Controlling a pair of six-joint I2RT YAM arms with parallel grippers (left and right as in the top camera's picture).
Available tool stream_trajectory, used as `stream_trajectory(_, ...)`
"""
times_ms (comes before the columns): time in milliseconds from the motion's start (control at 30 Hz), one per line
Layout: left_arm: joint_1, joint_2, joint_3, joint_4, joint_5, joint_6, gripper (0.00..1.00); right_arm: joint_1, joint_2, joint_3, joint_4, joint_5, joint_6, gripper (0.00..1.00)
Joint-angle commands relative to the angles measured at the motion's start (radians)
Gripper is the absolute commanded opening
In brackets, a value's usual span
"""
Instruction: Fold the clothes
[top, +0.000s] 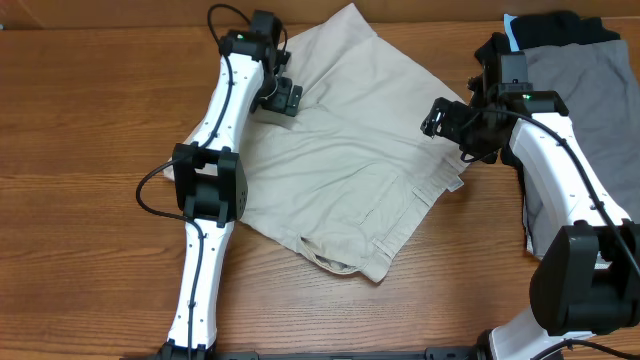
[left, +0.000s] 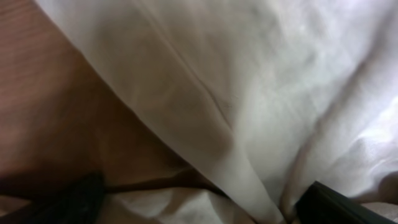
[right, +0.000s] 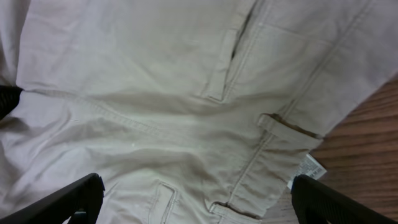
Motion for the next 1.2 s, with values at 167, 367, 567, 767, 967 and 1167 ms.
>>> stream_trajectory(167, 0.092, 0.063, -0.045, -0.213, -0.226, -0.075, 1.0, 0.009, -0.009, 0.021, 0.002, -0.008, 0.005, 1.0)
stream_trajectory(367, 0.178, 0.063, -0.045, -0.363, -0.227, -0.103, 1.0, 0.009, -0.008, 0.021, 0.003, -0.008, 0.005, 1.0)
stream_trajectory(567, 0.257, 0.062, -0.048, -0.398, -0.138, -0.098, 1.0, 0.008, -0.006, 0.014, 0.006, -0.008, 0.01, 1.0)
stream_trajectory(767, 0.28, 0.043, -0.047, -0.398, -0.102, -0.095, 1.0, 0.008, -0.006, 0.014, 0.008, -0.008, 0.035, 1.0)
stream_trajectory(967, 0.28, -0.075, -0.021, -0.398, -0.123, -0.119, 1.0, 0.008, -0.013, 0.016, 0.008, -0.036, 0.034, 1.0)
stream_trajectory(1167, 0.28, -0.27, -0.003, -0.389, -0.129, -0.129, 1.0, 0.008, -0.087, 0.016, 0.003, -0.042, 0.034, 1.0)
